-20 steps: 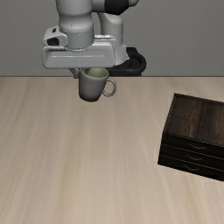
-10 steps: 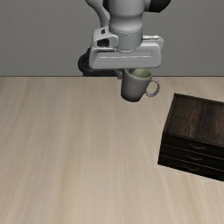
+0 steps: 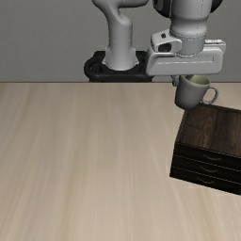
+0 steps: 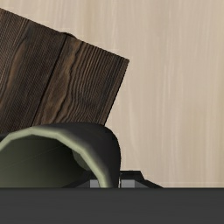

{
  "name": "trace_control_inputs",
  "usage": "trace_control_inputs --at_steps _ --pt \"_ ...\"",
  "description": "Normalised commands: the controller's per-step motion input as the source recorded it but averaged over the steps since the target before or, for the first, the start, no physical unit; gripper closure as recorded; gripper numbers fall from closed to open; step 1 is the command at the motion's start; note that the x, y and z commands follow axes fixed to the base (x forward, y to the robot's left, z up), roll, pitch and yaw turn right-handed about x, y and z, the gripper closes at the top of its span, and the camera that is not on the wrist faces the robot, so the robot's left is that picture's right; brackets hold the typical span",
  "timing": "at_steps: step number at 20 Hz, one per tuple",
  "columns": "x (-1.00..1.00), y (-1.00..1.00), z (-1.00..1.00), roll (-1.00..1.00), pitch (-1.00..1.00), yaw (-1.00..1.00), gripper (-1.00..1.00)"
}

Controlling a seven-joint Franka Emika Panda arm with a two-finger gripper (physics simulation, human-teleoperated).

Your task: Pick up the green mug on the table and place it on the wooden cabinet

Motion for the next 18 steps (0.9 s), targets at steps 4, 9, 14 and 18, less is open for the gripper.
trace_control_inputs --at_steps 4,9,14,18 --pt "0.0 1.0 0.0 0.0 0.0 0.0 1.0" --pt "0.4 0.6 0.0 0.0 0.0 0.0 1.0" --pt "1.0 0.0 0.0 0.0 0.0 0.0 1.0" --pt "-0.25 0.0 -0.75 0.0 0.0 0.0 1.0"
